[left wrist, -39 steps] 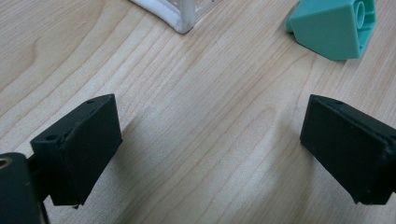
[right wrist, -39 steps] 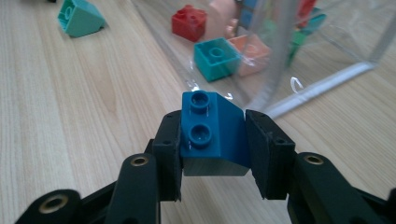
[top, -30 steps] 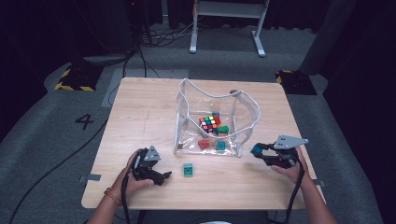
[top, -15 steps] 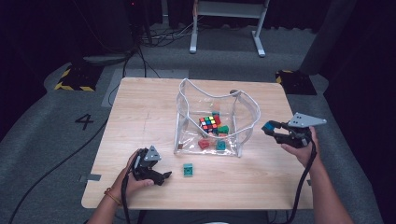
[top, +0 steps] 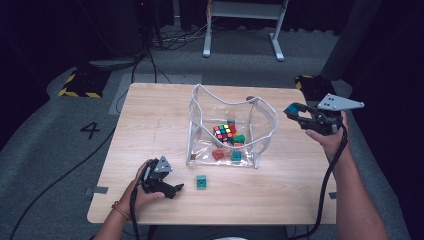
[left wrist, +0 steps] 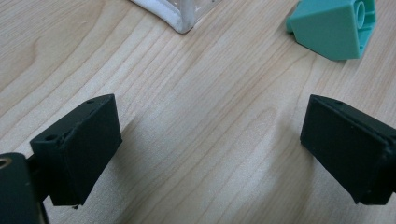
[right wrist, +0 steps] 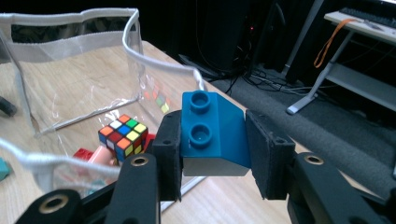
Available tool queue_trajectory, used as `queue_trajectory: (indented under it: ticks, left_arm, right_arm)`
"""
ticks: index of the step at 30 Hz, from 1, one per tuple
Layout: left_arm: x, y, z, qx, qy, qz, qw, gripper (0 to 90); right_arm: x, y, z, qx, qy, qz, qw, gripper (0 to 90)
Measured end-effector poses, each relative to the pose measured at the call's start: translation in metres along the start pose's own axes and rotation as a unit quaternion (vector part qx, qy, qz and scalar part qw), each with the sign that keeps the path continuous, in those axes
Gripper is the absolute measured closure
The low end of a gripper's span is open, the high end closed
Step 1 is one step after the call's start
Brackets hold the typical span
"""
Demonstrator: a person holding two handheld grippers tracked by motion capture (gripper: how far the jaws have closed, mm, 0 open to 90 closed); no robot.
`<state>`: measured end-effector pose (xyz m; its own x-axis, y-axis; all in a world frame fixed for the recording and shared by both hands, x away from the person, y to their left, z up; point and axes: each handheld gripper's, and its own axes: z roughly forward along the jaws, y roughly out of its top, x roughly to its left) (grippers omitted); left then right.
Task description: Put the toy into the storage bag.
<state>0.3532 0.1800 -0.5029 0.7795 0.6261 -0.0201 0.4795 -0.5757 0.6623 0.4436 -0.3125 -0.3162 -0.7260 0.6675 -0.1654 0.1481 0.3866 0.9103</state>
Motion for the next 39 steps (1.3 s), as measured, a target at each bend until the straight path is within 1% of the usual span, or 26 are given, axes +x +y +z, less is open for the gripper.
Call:
queue_trajectory:
  ticks: [3,5,6,7,9,13,14,16,17,20,22,26,30,32,33,35,36,37,38,39]
  left_arm:
    - [0.0,0.0,0.0,0.001,-0.004,-0.003,1.0,5.0]
    - [0.0,0.0,0.001,-0.001,-0.005,-0.004,1.0,5.0]
    - [0.0,0.0,0.001,-0.001,-0.006,-0.004,1.0,4.9]
    - [0.0,0.0,0.001,-0.001,-0.008,-0.007,0.9999,4.9]
    - [0.0,0.0,0.002,-0.001,-0.009,-0.008,0.9999,4.8]
    - [0.0,0.0,0.001,0.0,-0.009,-0.008,0.9999,4.7]
    - [0.0,0.001,0.001,0.001,-0.007,-0.005,1.0,4.6]
    - [0.001,0.001,0.002,0.0,-0.005,-0.005,1.0,4.6]
    - [0.001,0.001,0.002,-0.001,-0.004,-0.004,1.0,4.5]
    - [0.0,0.001,0.002,-0.001,-0.004,-0.006,1.0,4.6]
    - [0.0,0.001,0.002,-0.001,-0.005,-0.006,1.0,4.6]
    - [0.0,0.001,0.001,0.0,-0.005,-0.005,1.0,4.6]
    - [0.001,0.001,0.002,0.0,-0.004,-0.004,1.0,4.6]
    - [0.0,0.001,0.002,0.0,-0.005,-0.005,1.0,4.6]
    - [0.001,0.001,0.002,-0.001,-0.004,-0.004,1.0,4.6]
    - [0.001,0.001,0.002,-0.001,-0.005,-0.004,1.0,4.6]
    - [0.001,0.001,0.002,-0.001,-0.004,-0.004,1.0,4.6]
    - [0.001,0.001,0.002,-0.001,-0.004,-0.004,1.0,4.5]
    - [0.001,0.001,0.002,0.0,-0.004,-0.002,1.0,4.6]
    - [0.001,0.001,0.001,0.001,-0.004,-0.002,1.0,4.6]
  right_arm:
    - [0.0,0.01,0.004,-0.004,0.004,-0.005,1.0,59.1]
    - [0.002,0.017,0.007,-0.009,0.011,-0.01,0.9999,59.1]
    - [0.004,0.02,0.008,-0.008,0.015,-0.006,0.9998,59.1]
    - [0.005,0.024,0.009,-0.01,0.019,-0.013,0.9997,59.1]
    - [0.009,0.03,0.014,-0.011,0.028,-0.014,0.9995,59.1]
    - [0.018,0.04,0.026,-0.006,0.043,-0.027,0.9987,59.1]
    - [0.02,0.043,0.028,-0.002,0.046,-0.039,0.9982,59.1]
    - [0.026,0.049,0.035,0.002,0.055,-0.053,0.9971,59.1]
    - [0.029,0.051,0.039,0.004,0.062,-0.052,0.9967,59.1]
    - [0.037,0.059,0.052,0.008,0.074,-0.064,0.9952,59.1]
    - [0.044,0.064,0.06,0.014,0.09,-0.065,0.9937,59.1]
    - [0.058,0.072,0.077,0.031,0.102,-0.081,0.991,59.1]
    - [0.069,0.075,0.093,0.06,0.109,-0.107,0.9864,59.1]
    - [0.073,0.076,0.099,0.082,0.112,-0.118,0.9833,59.1]
    - [0.074,0.076,0.103,0.09,0.114,-0.126,0.9813,59.1]
    - [0.077,0.076,0.109,0.105,0.121,-0.136,0.9778,59.1]
    - [0.078,0.076,0.112,0.116,0.123,-0.143,0.9752,59.1]
    - [0.08,0.075,0.115,0.128,0.123,-0.144,0.9736,59.1]
    - [0.08,0.074,0.119,0.133,0.126,-0.148,0.9719,59.1]
    - [0.082,0.074,0.123,0.151,0.126,-0.153,0.9684,59.1]
